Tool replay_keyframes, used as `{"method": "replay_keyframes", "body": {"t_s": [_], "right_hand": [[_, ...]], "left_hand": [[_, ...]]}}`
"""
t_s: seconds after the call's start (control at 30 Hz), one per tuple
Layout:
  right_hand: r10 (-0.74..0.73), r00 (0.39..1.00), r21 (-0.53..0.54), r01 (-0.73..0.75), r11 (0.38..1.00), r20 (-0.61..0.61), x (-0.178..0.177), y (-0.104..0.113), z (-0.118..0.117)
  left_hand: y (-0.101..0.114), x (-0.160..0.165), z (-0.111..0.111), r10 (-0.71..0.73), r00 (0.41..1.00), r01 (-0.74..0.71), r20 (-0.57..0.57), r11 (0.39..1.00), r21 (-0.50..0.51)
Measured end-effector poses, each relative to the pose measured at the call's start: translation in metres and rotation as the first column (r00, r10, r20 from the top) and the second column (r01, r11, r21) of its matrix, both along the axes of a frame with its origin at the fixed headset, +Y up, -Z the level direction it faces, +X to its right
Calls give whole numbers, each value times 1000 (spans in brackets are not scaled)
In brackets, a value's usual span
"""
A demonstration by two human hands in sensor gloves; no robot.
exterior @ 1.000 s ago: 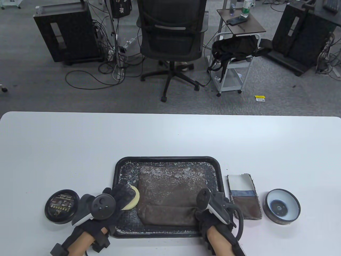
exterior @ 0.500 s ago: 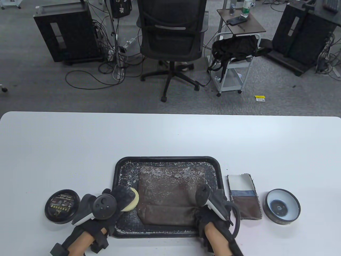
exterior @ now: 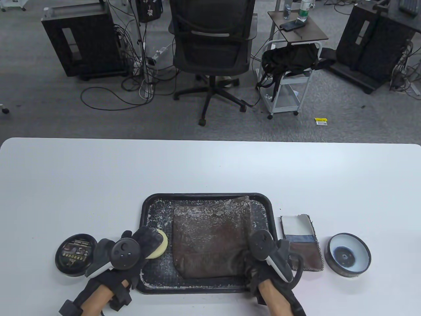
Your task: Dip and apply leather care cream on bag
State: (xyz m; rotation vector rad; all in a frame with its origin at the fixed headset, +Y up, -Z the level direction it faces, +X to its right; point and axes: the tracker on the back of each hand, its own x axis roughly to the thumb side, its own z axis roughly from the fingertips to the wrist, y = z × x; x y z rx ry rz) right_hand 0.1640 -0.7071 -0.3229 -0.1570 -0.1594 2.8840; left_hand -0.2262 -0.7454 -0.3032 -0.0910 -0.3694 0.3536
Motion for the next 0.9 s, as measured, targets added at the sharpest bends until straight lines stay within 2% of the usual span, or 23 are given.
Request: {"method": "replay_keyframes", "body": {"t_s": [0.2, 0.3, 0.47, 0.63, 0.9], "right_hand": [[33, 999, 110, -36, 993, 29, 19, 36, 4], [110, 993, 163, -117, 980, 52, 26, 61, 7], [231, 968, 222, -247, 943, 97, 34, 91, 13], [322, 935, 253, -350, 902, 146, 41, 109, 19], [379, 907, 282, -419, 863, 187, 46, 125, 25]], "left_hand": [[0, 0, -1, -8, 1000, 8, -2, 1000, -1], [1, 0, -2, -11, 1000, 11, -1, 1000, -3], [1, -1, -2, -11, 1000, 11, -3, 1000, -4], [1, -1, -3, -13, 1000, 13, 0, 1000, 0], [1, -1, -2, -16, 1000, 16, -1, 1000, 3]]}}
